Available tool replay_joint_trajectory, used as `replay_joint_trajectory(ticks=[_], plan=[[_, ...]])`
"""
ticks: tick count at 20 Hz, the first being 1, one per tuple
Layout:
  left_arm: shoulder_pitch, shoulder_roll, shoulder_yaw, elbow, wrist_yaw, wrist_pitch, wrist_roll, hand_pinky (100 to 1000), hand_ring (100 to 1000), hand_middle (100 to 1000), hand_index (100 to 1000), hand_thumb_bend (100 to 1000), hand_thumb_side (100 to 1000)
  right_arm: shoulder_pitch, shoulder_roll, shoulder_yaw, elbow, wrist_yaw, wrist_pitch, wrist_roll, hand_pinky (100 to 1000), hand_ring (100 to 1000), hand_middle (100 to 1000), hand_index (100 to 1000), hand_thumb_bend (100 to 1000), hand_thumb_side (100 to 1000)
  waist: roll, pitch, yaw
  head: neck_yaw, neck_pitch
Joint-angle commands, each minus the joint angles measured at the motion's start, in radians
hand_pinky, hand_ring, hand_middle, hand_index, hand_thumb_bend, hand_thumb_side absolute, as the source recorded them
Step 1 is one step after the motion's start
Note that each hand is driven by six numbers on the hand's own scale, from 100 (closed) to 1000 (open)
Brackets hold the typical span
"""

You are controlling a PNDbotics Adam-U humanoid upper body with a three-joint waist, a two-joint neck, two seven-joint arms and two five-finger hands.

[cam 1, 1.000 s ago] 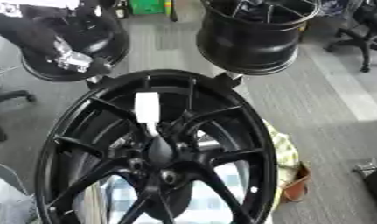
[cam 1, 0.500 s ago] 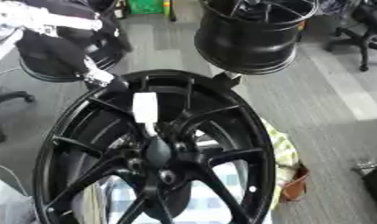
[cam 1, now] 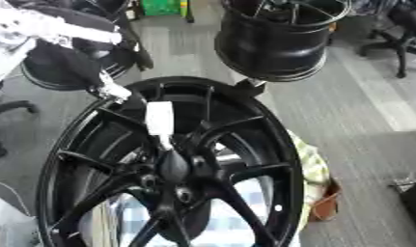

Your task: Pull the pin out of the wheel hub.

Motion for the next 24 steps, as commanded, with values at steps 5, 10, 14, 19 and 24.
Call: replay_joint_trajectory(ticks=[5, 10, 14, 19, 24], plan=[[-0.021, -0.005, -0.034, -0.029, -0.007, 0.047, -0.001, 850, 899, 758, 869, 572, 621, -0.017, -0.011, -0.012, 0.003, 0.003, -0.001, -0.009, 777, 726, 687, 782, 423, 336, -0.001, -0.027, 0.001, 0.000, 0.005], [-0.015, -0.029, -0.048, 0.000, -0.027, 0.052, -0.001, 851, 893, 762, 872, 580, 613, -0.019, -0.005, -0.013, 0.006, 0.005, -0.002, -0.011, 777, 727, 687, 782, 422, 336, -0.002, -0.027, -0.001, -0.001, 0.008], [-0.007, -0.038, -0.054, 0.022, -0.041, 0.048, -0.001, 851, 873, 763, 872, 582, 611, -0.019, -0.002, -0.016, 0.013, 0.005, -0.002, -0.017, 776, 727, 687, 782, 423, 336, -0.001, -0.027, -0.001, -0.003, 0.009], [0.006, -0.053, -0.052, 0.066, -0.068, 0.047, -0.001, 852, 875, 769, 874, 585, 607, -0.021, 0.003, -0.020, 0.015, 0.005, -0.005, -0.026, 776, 727, 687, 782, 424, 336, -0.002, -0.026, -0.005, -0.003, 0.008], [0.020, -0.065, -0.048, 0.117, -0.089, 0.030, -0.001, 848, 872, 768, 870, 581, 574, -0.025, 0.007, -0.027, 0.019, 0.003, -0.005, -0.034, 776, 727, 686, 781, 423, 336, -0.002, -0.024, -0.009, -0.005, 0.009]])
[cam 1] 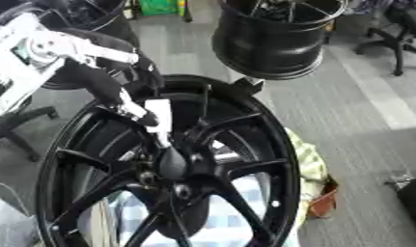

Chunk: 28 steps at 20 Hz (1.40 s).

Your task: Pull the pin out of the wheel hub.

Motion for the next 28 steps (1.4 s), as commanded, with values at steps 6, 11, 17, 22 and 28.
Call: replay_joint_trajectory(ticks=[6, 11, 17, 22, 28], plan=[[-0.005, -0.010, 0.010, 0.062, -0.025, -0.032, 0.001, 842, 865, 760, 864, 575, 578, -0.027, -0.014, -0.028, 0.015, -0.003, 0.001, -0.024, 775, 727, 684, 781, 426, 334, -0.002, -0.016, -0.005, -0.001, 0.003], [0.003, -0.020, 0.012, 0.095, -0.038, -0.039, 0.001, 835, 848, 741, 854, 573, 595, -0.030, -0.009, -0.036, 0.028, -0.010, 0.003, -0.042, 775, 726, 681, 781, 426, 333, -0.002, -0.013, -0.008, -0.002, 0.005], [0.006, -0.030, 0.026, 0.121, -0.039, -0.043, 0.001, 829, 833, 718, 856, 563, 596, -0.029, -0.005, -0.041, 0.038, -0.013, 0.005, -0.056, 774, 724, 678, 780, 427, 333, -0.001, -0.011, -0.010, -0.004, 0.004], [0.008, -0.040, 0.031, 0.132, -0.029, -0.048, 0.001, 824, 822, 710, 850, 556, 591, -0.029, 0.001, -0.048, 0.052, -0.019, 0.009, -0.072, 773, 722, 677, 780, 426, 335, 0.000, -0.009, -0.013, -0.004, 0.001], [0.010, -0.052, 0.041, 0.154, -0.037, -0.054, 0.001, 811, 787, 674, 826, 531, 575, -0.027, 0.004, -0.051, 0.057, -0.021, 0.011, -0.084, 773, 722, 675, 779, 430, 338, 0.001, -0.007, -0.016, -0.005, 0.001]])
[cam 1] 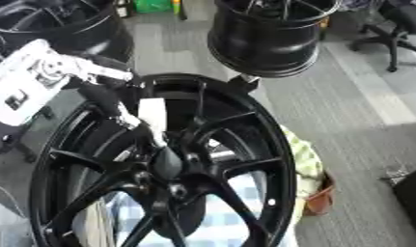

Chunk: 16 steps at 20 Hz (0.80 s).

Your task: Pull the pin out of the wheel hub.

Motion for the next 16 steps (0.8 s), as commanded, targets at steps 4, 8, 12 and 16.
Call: replay_joint_trajectory(ticks=[4, 8, 12, 16], plan=[[-0.021, -0.006, 0.020, 0.006, 0.012, -0.006, 0.001, 806, 778, 667, 819, 527, 580, -0.018, -0.018, -0.017, 0.003, -0.005, 0.005, -0.015, 773, 721, 675, 779, 430, 338, -0.001, -0.015, -0.004, -0.004, -0.001], [-0.021, -0.013, 0.029, 0.014, 0.008, -0.002, 0.001, 792, 758, 637, 797, 505, 560, -0.016, -0.016, -0.020, 0.006, -0.010, 0.006, -0.022, 773, 720, 673, 779, 430, 340, -0.001, -0.014, -0.006, -0.005, -0.003], [-0.024, -0.019, 0.038, 0.018, 0.018, 0.005, 0.001, 771, 720, 596, 759, 469, 563, -0.014, -0.014, -0.023, 0.013, -0.009, 0.011, -0.029, 773, 720, 673, 779, 434, 341, -0.002, -0.013, -0.007, -0.006, -0.003], [-0.030, -0.019, 0.039, 0.004, 0.042, 0.010, 0.001, 744, 683, 549, 715, 389, 514, -0.012, -0.012, -0.026, 0.023, -0.011, 0.015, -0.040, 772, 719, 671, 779, 436, 341, -0.001, -0.014, -0.006, -0.005, -0.003]])
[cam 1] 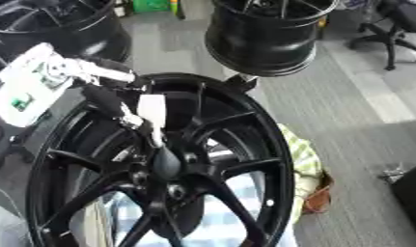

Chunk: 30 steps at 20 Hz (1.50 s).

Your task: Pull the pin out of the wheel hub.

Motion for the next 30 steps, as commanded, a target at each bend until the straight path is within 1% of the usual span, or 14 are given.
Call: replay_joint_trajectory(ticks=[1, 2, 5, 8, 12, 15, 17, 19, 21, 22, 25, 27, 28, 30], plan=[[-0.030, 0.015, 0.019, -0.020, 0.021, 0.007, 0.002, 731, 671, 536, 703, 360, 481, -0.013, -0.021, -0.019, 0.004, -0.005, 0.002, -0.012, 772, 718, 671, 779, 437, 342, -0.002, -0.016, 0.000, -0.003, -0.003], [-0.030, 0.016, 0.019, -0.022, 0.026, 0.009, 0.002, 727, 667, 533, 700, 340, 458, -0.012, -0.020, -0.020, 0.006, -0.006, 0.003, -0.015, 772, 718, 671, 779, 438, 342, -0.002, -0.016, 0.001, -0.004, -0.003], [-0.032, 0.016, 0.020, -0.027, 0.043, 0.016, 0.002, 713, 655, 519, 685, 239, 351, -0.009, -0.019, -0.023, 0.011, -0.008, 0.005, -0.023, 771, 718, 671, 779, 438, 344, -0.003, -0.017, 0.002, -0.006, -0.005], [-0.034, 0.016, 0.024, -0.033, 0.063, 0.028, 0.002, 694, 633, 491, 646, 190, 308, -0.008, -0.018, -0.025, 0.018, -0.009, 0.007, -0.029, 771, 718, 670, 779, 440, 344, -0.004, -0.018, 0.004, -0.005, -0.006], [-0.039, 0.022, 0.040, -0.050, 0.078, 0.048, 0.002, 675, 608, 452, 586, 184, 275, -0.007, -0.018, -0.026, 0.025, -0.009, 0.008, -0.034, 770, 718, 671, 779, 437, 348, -0.005, -0.019, 0.006, -0.006, -0.008], [-0.044, 0.028, 0.052, -0.070, 0.080, 0.058, 0.002, 660, 573, 414, 539, 196, 233, -0.008, -0.017, -0.026, 0.026, -0.011, 0.007, -0.035, 771, 718, 671, 779, 436, 350, -0.005, -0.020, 0.008, -0.007, -0.008], [-0.045, 0.031, 0.065, -0.084, 0.082, 0.068, 0.002, 656, 565, 398, 521, 209, 215, -0.007, -0.017, -0.026, 0.027, -0.010, 0.006, -0.036, 771, 718, 671, 779, 436, 351, -0.006, -0.021, 0.009, -0.008, -0.008], [-0.048, 0.039, 0.081, -0.103, 0.083, 0.080, 0.010, 648, 554, 368, 488, 264, 168, -0.007, -0.016, -0.026, 0.029, -0.009, 0.006, -0.036, 771, 719, 672, 779, 434, 354, -0.006, -0.021, 0.010, -0.010, -0.010], [-0.051, 0.047, 0.102, -0.122, 0.094, 0.099, 0.025, 641, 546, 355, 474, 293, 147, -0.006, -0.018, -0.026, 0.030, -0.008, 0.005, -0.037, 771, 719, 672, 779, 435, 354, -0.005, -0.022, 0.011, -0.012, -0.012], [-0.055, 0.052, 0.115, -0.133, 0.104, 0.109, 0.036, 636, 539, 344, 466, 306, 120, -0.005, -0.019, -0.027, 0.030, -0.008, 0.005, -0.038, 771, 719, 672, 779, 435, 355, -0.005, -0.022, 0.012, -0.014, -0.013], [-0.067, 0.071, 0.159, -0.164, 0.134, 0.138, 0.065, 631, 531, 331, 456, 327, 102, -0.003, -0.022, -0.028, 0.033, -0.009, 0.005, -0.039, 771, 720, 672, 780, 435, 356, -0.005, -0.023, 0.015, -0.019, -0.016], [-0.079, 0.099, 0.192, -0.174, 0.139, 0.150, 0.084, 632, 530, 330, 457, 322, 105, 0.000, -0.026, -0.030, 0.031, -0.010, 0.003, -0.041, 771, 720, 672, 780, 435, 355, -0.005, -0.023, 0.017, -0.024, -0.017], [-0.086, 0.119, 0.215, -0.178, 0.142, 0.153, 0.097, 634, 531, 330, 459, 296, 106, 0.001, -0.029, -0.032, 0.030, -0.010, 0.003, -0.042, 771, 720, 672, 780, 435, 355, -0.005, -0.023, 0.019, -0.026, -0.018], [-0.092, 0.176, 0.270, -0.175, 0.151, 0.157, 0.134, 642, 537, 336, 466, 272, 107, 0.004, -0.033, -0.035, 0.029, -0.012, 0.002, -0.046, 771, 720, 672, 779, 437, 353, -0.004, -0.023, 0.023, -0.034, -0.017]])
